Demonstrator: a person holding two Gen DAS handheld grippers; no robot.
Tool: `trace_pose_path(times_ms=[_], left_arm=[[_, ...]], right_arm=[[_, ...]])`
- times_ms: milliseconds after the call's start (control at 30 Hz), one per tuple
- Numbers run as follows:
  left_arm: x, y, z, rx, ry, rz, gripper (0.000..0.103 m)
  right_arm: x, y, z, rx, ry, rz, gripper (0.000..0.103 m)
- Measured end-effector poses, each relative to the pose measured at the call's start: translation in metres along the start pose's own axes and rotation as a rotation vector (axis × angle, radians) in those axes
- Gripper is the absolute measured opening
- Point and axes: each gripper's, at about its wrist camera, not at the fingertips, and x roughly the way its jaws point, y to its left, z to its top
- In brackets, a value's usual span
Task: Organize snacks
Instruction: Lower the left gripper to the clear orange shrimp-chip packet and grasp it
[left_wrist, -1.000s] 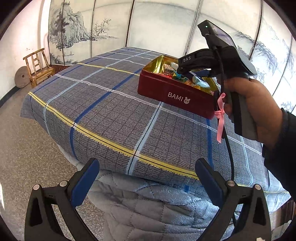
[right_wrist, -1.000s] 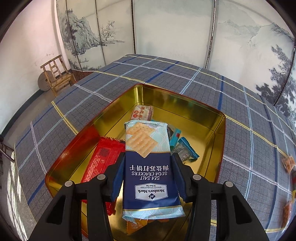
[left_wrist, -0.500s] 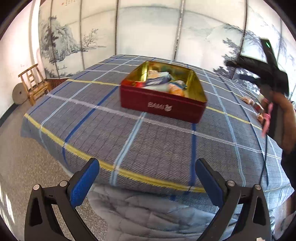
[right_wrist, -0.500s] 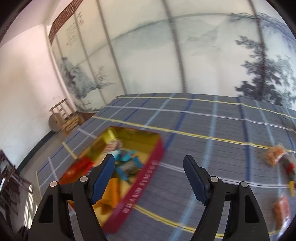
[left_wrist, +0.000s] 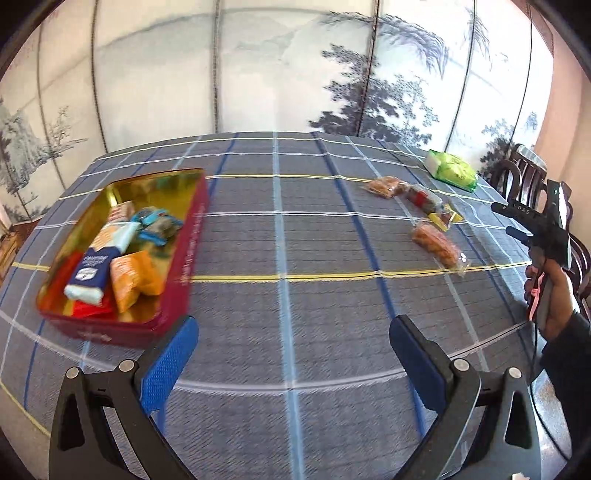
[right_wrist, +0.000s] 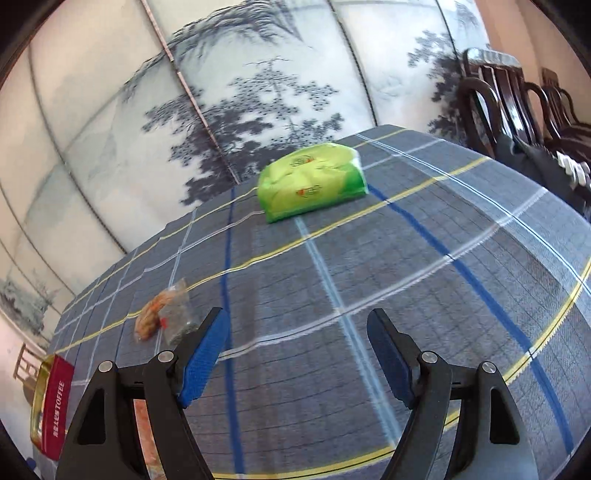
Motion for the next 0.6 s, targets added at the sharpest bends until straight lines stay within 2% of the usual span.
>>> trace_pose_path(times_ms=[33, 133, 200, 333, 467, 533, 600], left_arm=[[0.008, -0.015, 0.008, 0.013, 0.010, -0.033, 0.102], [0.029, -0.061, 0.021, 0.065, -0.011, -0.048, 0.102], [0.048, -0.092, 0.029, 0.071, -0.009, -0.007, 0.102], [0.086, -0.141, 0.043, -0.001, -0.006, 0.011, 0.102], [0.124, -0.173, 0.059, -0.073, 0.011, 0.061, 0.102], [0.143, -0.182, 0.064, -0.092, 0.040, 0.100, 0.095], [0.160, -0.190, 0.067, -0.083, 0.076, 0.111, 0.074]], right_arm=[[-0.001, -0.012, -0.001, 0.018, -0.002, 0.007, 0.078], [-0.005, -0.034, -0.001, 0.100, -0.013, 0.081, 0.078], [-0.007, -0.040, -0.002, 0.124, -0.031, 0.102, 0.079], [-0.007, -0.041, -0.003, 0.129, -0.033, 0.130, 0.080], [-0.010, -0.040, -0.004, 0.131, -0.050, 0.140, 0.082], [-0.010, -0.043, -0.004, 0.147, -0.052, 0.155, 0.082], [-0.010, -0.048, -0.005, 0.171, -0.050, 0.180, 0.082]])
